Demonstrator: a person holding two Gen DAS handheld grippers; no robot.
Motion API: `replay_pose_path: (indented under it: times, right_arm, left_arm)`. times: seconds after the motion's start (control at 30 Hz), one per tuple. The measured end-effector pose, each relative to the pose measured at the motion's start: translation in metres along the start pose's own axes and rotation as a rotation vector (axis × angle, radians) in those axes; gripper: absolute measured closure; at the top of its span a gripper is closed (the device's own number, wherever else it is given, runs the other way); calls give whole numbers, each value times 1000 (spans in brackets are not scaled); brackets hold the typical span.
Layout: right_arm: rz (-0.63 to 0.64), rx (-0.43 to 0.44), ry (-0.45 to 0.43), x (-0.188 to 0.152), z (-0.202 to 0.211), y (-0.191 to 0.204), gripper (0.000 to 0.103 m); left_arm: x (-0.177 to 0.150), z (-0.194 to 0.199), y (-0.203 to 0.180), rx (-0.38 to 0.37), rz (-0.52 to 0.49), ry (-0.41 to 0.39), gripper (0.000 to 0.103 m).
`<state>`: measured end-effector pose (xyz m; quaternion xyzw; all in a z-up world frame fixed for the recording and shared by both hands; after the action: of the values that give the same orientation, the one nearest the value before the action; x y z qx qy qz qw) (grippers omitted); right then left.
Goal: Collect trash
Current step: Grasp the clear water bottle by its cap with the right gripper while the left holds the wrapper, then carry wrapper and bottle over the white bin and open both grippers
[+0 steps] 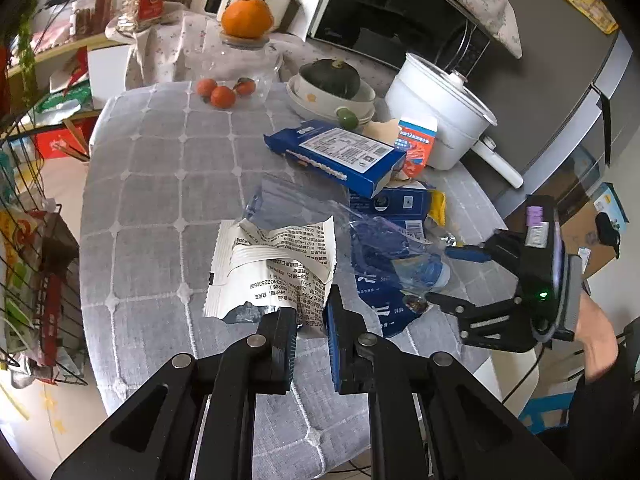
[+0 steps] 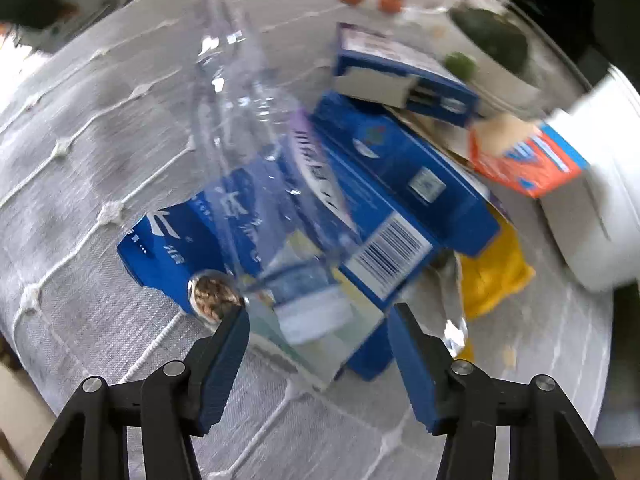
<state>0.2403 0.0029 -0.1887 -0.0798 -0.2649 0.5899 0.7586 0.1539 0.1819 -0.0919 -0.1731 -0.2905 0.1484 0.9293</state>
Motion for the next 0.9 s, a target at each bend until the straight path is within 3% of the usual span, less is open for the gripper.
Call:
replay_pose_path:
  times: [0.13,0.3,0.47,0.73,0.9]
  right_arm:
    - [55,31,22,1,-15,0,65]
    - [0,92,-19,-3,-12,-4,66]
    - [-138,113,-115,-7,27,-13,66]
    - [-358,66,-268,-20,106,-18,67]
    - [-461,-4,-296,-37,143,-19,68]
  left_arm:
    - [4,-2,-3,-5,0,1,89]
    - [7,-2,-6,-15,-2,0,89]
    - [7,10,-12,-50,2,-27,89]
    - [1,31,-33,-114,-10,-66,89]
    - [-6,32,-57,-138,-47,-71,89]
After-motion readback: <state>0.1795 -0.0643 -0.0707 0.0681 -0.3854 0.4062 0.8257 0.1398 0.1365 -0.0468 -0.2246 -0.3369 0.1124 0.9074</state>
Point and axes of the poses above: each gripper's, at about its wrist camera, not at the fingertips, and z roughly against the way its jaws point, y to its left, x to its top, the point moved 5 cm from there along -z, roughly the way its jaws point, and after that the axes turned 8 degrees about z, right-handed, at the moved point
